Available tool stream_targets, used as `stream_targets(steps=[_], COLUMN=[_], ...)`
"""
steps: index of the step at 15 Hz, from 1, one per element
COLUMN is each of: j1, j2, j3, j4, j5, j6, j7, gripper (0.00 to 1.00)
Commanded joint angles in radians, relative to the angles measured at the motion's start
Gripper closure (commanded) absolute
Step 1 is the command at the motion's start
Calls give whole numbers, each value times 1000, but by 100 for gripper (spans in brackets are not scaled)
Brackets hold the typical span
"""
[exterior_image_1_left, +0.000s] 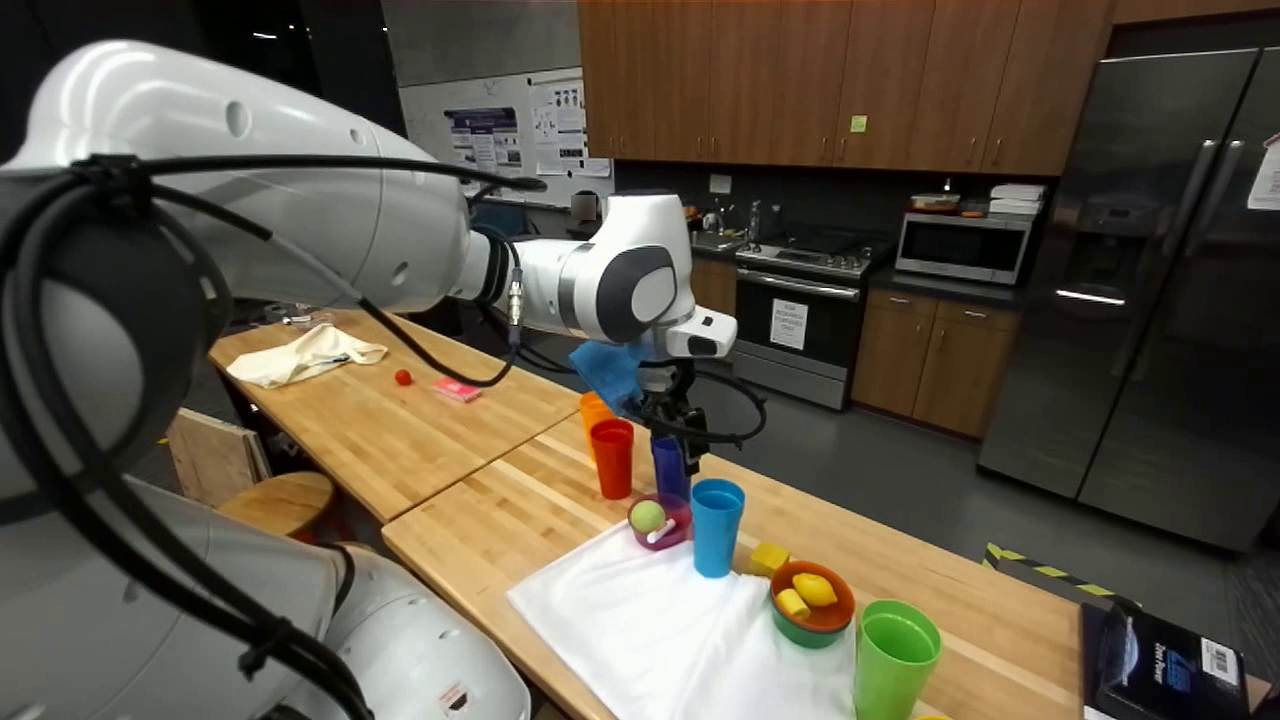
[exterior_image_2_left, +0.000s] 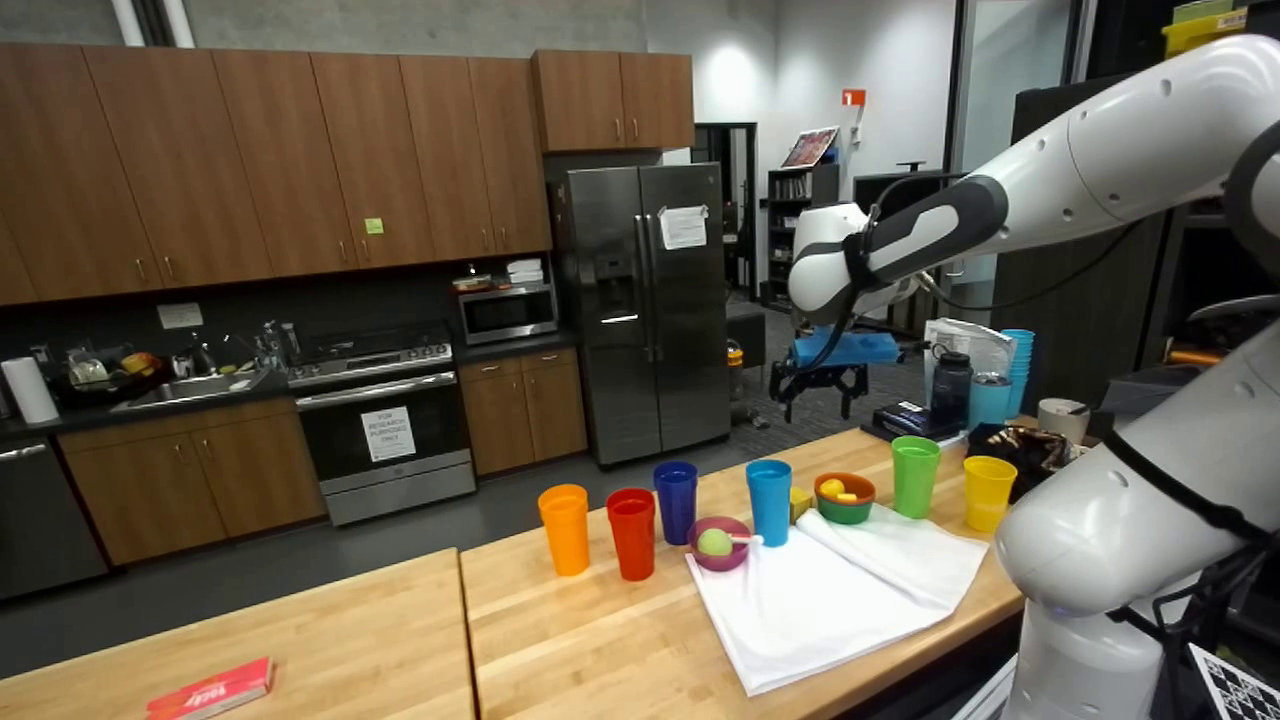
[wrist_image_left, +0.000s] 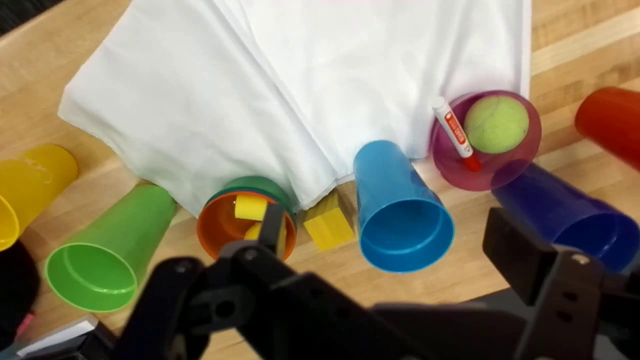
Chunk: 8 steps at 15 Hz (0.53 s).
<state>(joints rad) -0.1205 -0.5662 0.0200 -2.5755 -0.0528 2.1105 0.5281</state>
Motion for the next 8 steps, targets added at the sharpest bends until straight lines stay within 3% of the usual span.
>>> stream_targets(steps=[1,8], j1=[56,196], j2=[14,138], j3=[29,83], j4=[39,180], j5=[37,91], j6=[-70,-125], j7=[-136,-354], gripper=[0,0])
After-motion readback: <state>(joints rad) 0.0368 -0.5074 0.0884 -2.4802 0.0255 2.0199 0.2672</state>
